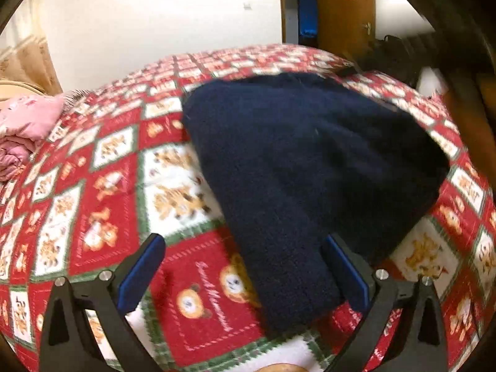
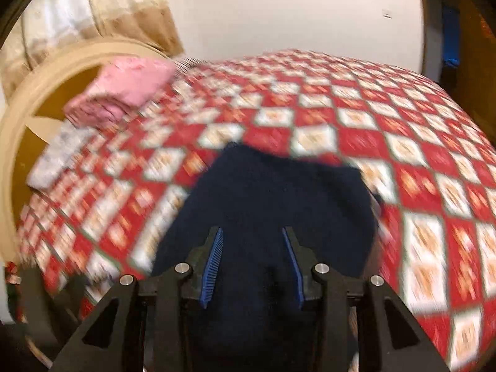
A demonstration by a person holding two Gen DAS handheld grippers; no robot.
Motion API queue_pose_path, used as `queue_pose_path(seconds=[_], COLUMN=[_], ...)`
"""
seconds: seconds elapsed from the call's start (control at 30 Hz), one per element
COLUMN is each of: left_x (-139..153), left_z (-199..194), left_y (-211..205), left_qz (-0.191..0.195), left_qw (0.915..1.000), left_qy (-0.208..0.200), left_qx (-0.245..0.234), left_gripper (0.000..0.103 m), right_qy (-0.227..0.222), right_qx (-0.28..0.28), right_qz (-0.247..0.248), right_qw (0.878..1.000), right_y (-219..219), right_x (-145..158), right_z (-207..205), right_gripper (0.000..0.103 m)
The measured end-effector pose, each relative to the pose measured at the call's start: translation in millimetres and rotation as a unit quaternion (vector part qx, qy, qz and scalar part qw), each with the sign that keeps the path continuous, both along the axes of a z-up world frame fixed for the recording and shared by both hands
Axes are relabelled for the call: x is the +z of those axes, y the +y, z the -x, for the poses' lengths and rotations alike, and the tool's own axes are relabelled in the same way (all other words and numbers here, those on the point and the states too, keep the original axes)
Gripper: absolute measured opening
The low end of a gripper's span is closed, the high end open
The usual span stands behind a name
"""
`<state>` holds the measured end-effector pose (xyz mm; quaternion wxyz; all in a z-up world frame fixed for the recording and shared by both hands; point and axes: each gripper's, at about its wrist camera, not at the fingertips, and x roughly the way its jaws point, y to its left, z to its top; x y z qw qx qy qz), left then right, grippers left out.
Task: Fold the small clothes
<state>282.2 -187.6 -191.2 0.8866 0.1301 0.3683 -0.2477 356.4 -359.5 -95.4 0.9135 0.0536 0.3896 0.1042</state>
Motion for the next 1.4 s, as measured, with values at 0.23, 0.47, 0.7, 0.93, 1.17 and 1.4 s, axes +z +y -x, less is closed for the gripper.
queue_pose_path(seconds=[0.23, 0.47, 0.7, 0.93, 1.17, 1.4], left_x=[-4.0, 8.9, 19.3, 25.6, 17.5, 16.8], left_z=[-6.5, -6.1, -11.3, -23.4, -30.7, -51.4], left_y=[18.4, 54.9, 91.7, 82.5, 70.8, 44.6], left_qz=[0.048, 0.135, 0.161, 0.129, 0.107, 0.085], left_qw=[0.9984, 0.9892, 0.9799, 0.9825, 0.9832, 0.9866], left_qy=[0.032, 0.045, 0.043, 0.042, 0.057, 0.057], left_qx=[-0.001, 0.035, 0.110, 0.127, 0.136, 0.127], left_gripper=[0.103, 0.103, 0.103, 0.103, 0.103, 0.103], right_qy=[0.105, 0.069, 0.045, 0.047, 0.007, 0.038], right_qx=[0.052, 0.036, 0.050, 0.023, -0.024, -0.043], right_qz=[0.114, 0.070, 0.078, 0.040, -0.025, -0.134], right_qw=[0.987, 0.995, 0.995, 0.998, 0.999, 0.989], right_y=[75.0, 64.4, 70.5, 45.3, -33.2, -95.8], right_x=[-75.3, -42.8, -68.5, -54.3, -33.2, -61.4], right_z=[-90.2, -60.6, 1.5, 22.3, 61.3, 60.0], right_gripper=[0.017, 0.017, 0.017, 0.035, 0.045, 0.045])
